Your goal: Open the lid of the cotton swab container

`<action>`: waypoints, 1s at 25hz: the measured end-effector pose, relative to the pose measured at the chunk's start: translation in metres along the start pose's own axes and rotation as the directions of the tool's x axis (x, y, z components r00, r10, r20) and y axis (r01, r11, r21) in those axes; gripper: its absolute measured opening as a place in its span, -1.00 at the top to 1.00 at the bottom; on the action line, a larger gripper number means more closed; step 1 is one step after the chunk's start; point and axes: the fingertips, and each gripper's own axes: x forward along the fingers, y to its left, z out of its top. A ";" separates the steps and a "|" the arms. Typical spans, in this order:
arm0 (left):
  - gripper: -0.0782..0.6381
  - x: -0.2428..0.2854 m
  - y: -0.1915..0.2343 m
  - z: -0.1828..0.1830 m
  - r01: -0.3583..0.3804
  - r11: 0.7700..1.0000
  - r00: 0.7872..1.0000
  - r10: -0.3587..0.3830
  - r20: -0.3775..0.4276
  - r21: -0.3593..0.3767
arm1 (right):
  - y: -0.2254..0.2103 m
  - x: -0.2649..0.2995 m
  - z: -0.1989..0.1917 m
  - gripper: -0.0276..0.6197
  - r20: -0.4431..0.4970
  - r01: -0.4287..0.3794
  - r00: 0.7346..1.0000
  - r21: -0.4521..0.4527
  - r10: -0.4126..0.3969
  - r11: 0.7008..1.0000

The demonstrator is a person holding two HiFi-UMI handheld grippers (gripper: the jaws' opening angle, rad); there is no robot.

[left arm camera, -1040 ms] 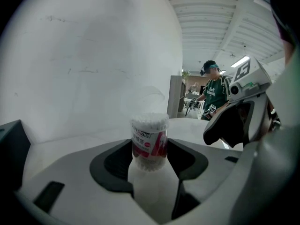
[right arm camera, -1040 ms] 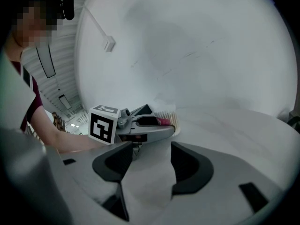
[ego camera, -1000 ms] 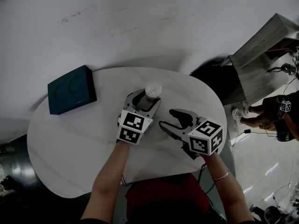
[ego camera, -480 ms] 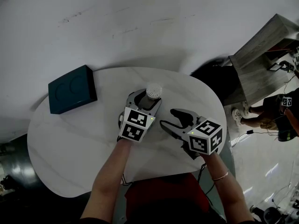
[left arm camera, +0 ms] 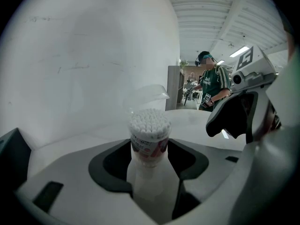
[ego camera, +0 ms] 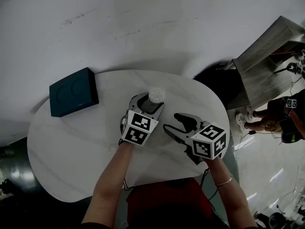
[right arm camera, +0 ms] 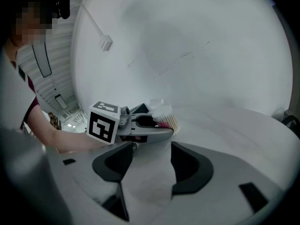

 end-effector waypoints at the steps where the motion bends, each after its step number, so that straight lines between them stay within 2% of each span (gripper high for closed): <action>1: 0.09 0.000 0.000 0.000 -0.001 1.000 1.000 0.001 -0.002 0.004 | 0.000 0.000 0.000 0.09 -0.001 0.001 1.000 0.001 -0.001 1.000; 14: 0.08 0.000 -0.003 0.001 0.015 1.000 1.000 -0.014 0.005 -0.014 | 0.003 -0.002 -0.002 0.09 -0.005 0.002 1.000 0.003 -0.002 1.000; 25: 0.06 -0.020 -0.005 -0.010 0.023 0.999 0.999 -0.024 -0.023 -0.041 | 0.008 -0.005 -0.007 0.09 0.005 0.016 1.000 0.011 -0.016 1.000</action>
